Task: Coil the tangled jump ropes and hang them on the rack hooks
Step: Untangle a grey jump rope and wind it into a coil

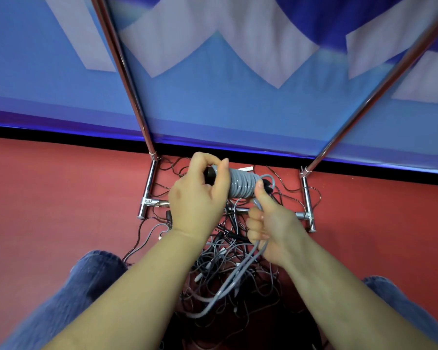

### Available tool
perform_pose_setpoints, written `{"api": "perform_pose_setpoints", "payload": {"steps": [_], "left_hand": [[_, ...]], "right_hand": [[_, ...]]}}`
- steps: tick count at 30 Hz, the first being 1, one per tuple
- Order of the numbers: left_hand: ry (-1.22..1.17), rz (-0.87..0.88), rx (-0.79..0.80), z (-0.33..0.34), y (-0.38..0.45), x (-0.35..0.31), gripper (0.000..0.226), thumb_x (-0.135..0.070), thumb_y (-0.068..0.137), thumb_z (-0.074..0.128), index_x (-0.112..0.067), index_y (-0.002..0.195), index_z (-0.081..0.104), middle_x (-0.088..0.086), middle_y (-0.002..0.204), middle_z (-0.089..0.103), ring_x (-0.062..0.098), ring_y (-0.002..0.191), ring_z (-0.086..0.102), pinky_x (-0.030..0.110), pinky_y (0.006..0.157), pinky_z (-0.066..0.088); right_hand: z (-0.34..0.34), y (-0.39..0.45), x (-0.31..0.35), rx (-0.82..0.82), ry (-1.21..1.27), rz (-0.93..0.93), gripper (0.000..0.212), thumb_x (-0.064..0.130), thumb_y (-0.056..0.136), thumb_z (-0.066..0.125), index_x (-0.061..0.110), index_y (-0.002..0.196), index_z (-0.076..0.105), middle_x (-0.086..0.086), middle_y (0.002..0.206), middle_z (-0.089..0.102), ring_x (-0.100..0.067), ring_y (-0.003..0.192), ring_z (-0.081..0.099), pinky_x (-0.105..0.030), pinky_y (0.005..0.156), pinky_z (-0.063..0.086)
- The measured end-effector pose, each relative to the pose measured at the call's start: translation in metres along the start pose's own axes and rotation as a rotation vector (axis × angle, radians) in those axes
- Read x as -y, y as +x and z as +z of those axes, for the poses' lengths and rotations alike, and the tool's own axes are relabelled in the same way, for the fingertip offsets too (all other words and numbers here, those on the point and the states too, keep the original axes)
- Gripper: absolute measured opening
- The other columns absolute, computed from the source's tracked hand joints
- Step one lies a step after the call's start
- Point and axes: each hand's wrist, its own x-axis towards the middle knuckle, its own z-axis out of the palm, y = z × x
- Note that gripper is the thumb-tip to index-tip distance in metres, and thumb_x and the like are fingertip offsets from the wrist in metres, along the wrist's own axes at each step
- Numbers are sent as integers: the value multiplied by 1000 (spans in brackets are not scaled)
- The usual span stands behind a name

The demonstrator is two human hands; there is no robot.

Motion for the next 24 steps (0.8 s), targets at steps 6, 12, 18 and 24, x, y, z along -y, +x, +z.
{"api": "perform_pose_setpoints", "payload": {"steps": [6, 12, 18, 24], "left_hand": [[-311, -673, 777, -11, 37, 4, 30, -28, 97, 45, -7, 78, 56, 8, 67, 60, 15, 35, 52, 25, 39, 42], [-685, -822, 1411, -29, 32, 12, 77, -39, 48, 90, -3, 107, 58, 17, 77, 71, 25, 62, 70, 30, 54, 58], [-430, -656, 1240, -26, 25, 3, 12, 2, 81, 65, -7, 87, 60, -1, 58, 61, 9, 48, 55, 19, 46, 47], [-238, -499, 979, -11, 13, 1, 16, -4, 82, 68, -14, 80, 56, 0, 53, 52, 13, 43, 44, 19, 44, 36]], "right_hand": [[-20, 3, 30, 67, -375, -262, 46, 31, 93, 51, 27, 49, 65, 8, 46, 21, -4, 35, 17, -17, 34, 15], [-18, -10, 35, 295, -468, -205, 18, 28, 79, 55, 15, 69, 59, 11, 40, 32, -2, 35, 19, -18, 39, 14], [-11, -14, 25, 184, -566, -250, 20, 34, 78, 63, 14, 83, 64, 14, 37, 36, -1, 32, 30, -11, 37, 23], [-8, -9, 14, 14, -657, -507, 20, 30, 93, 55, 23, 79, 68, 22, 47, 58, 7, 44, 50, -3, 48, 35]]}}
